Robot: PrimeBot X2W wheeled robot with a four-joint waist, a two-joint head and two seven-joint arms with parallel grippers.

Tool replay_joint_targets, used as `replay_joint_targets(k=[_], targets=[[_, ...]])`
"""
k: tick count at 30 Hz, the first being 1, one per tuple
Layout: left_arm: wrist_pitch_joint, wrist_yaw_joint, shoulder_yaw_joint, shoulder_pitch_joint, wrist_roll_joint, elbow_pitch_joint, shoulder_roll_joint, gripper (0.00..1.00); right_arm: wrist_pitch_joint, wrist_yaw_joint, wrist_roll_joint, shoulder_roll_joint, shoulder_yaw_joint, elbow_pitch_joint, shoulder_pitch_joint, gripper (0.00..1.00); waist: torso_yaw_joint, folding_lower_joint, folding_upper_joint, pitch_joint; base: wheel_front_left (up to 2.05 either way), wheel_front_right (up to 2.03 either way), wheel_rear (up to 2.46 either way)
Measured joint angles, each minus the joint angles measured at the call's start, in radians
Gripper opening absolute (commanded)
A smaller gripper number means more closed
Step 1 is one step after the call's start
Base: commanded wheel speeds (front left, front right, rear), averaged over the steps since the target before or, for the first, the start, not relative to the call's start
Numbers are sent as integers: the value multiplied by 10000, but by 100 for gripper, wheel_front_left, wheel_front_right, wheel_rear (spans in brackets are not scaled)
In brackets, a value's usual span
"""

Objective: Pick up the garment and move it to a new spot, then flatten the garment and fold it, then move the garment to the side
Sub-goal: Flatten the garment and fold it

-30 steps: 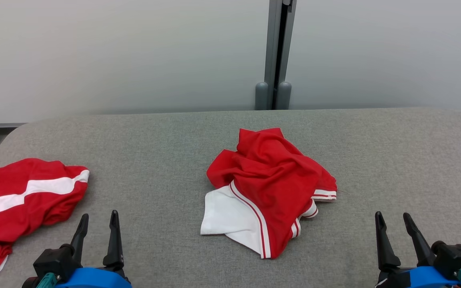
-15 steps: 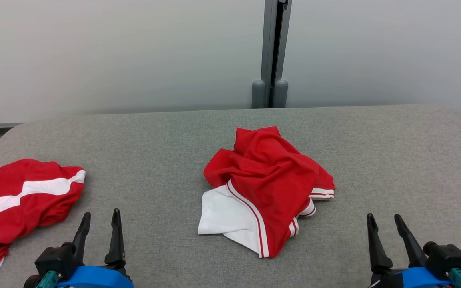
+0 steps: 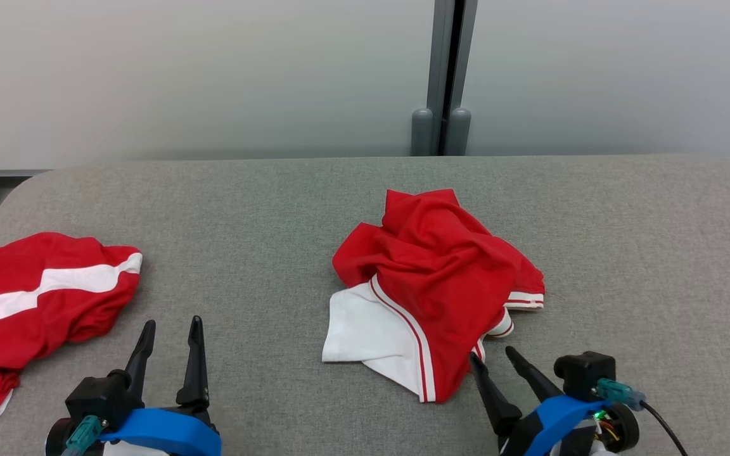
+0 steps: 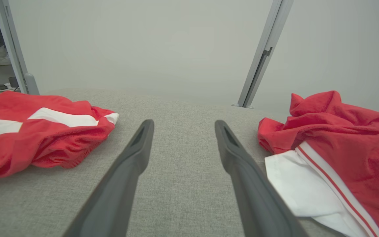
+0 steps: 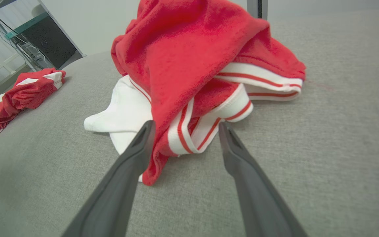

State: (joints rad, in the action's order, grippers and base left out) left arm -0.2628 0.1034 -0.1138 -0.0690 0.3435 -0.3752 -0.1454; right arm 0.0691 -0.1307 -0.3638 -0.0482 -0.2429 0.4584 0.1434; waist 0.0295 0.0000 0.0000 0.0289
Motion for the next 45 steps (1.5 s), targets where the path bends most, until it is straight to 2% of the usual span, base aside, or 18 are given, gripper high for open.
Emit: replay_joint_targets(k=[9, 10, 12, 18, 21, 24, 25, 26, 31, 32, 35, 40, 41, 45], targets=[[0, 61, -132, -97, -23, -29, -36, 100, -88, 0, 50, 2, -844, 1772, 1050, 100, 204, 0, 0, 152, 0, 0, 0], [0, 61, -140, -114, -21, -31, -46, 100, -56, 0, 48, 2, -959, 1906, 1135, 83, 216, 0, 0, 144, 0, 0, 0], [0, 63, -150, -122, -21, -42, -44, 100, 100, 0, 33, 2, -1154, 2080, 1276, 0, 228, 0, 0, 120, 0, 0, 0], [0, 77, -142, -97, -19, -65, -48, 100, 673, 0, 6, 6, -1137, 2305, 1591, 0, 214, 1, 0, -9, 0, 0, 0], [0, 77, -140, 6, -17, -52, -58, 100, 1072, 0, 259, 2, -472, 2065, 1799, 0, 197, 0, 0, -142, 0, 0, 0], [0, 79, -142, 22, -17, -19, -56, 100, 1181, 0, 581, -44, -117, 1632, 1991, 0, 186, 0, 0, -198, 0, 0, 0], [0, 79, -151, 31, -17, 12, -59, 100, 1183, 0, 963, -207, 182, 1022, 2234, 0, 182, 0, 0, -246, 0, 0, 0], [0, 79, -151, 31, -17, 12, -59, 100, 1183, 0, 963, -207, 182, 1022, 2234, 0, 182, 0, 0, -246, 0, 0, 0], [0, 107, -272, -1, -19, 21, -92, 100, 846, 0, 1745, -780, 447, -525, 3110, 0, 209, 0, 0, -226, 0, 0, 0], [0, 111, -309, -114, -19, 40, -115, 100, 552, 0, 1971, -1041, 318, -894, 3581, 0, 237, 0, 0, -156, 0, 0, 0], [0, 119, -351, -285, -21, 105, -111, 100, 341, 0, 1990, -1241, 29, -1168, 4195, 0, 278, 0, 0, -63, 0, 0, 0], [0, 128, -416, -472, -52, 203, -81, 100, 0, 0, 1668, -1570, -1260, -1494, 5986, 0, 433, 0, 0, 172, 0, 0, 0], [-2, 132, -431, -590, -81, 244, -50, 100, -29, 0, 1450, -1657, -1818, -1503, 6744, 0, 491, 0, 0, 258, 0, 0, 0], [0, 163, -422, -649, -82, 295, 19, 100, 190, 0, 1141, -1737, -2500, -1486, 7886, 0, 594, 1, 0, 349, 0, 0, 0]])
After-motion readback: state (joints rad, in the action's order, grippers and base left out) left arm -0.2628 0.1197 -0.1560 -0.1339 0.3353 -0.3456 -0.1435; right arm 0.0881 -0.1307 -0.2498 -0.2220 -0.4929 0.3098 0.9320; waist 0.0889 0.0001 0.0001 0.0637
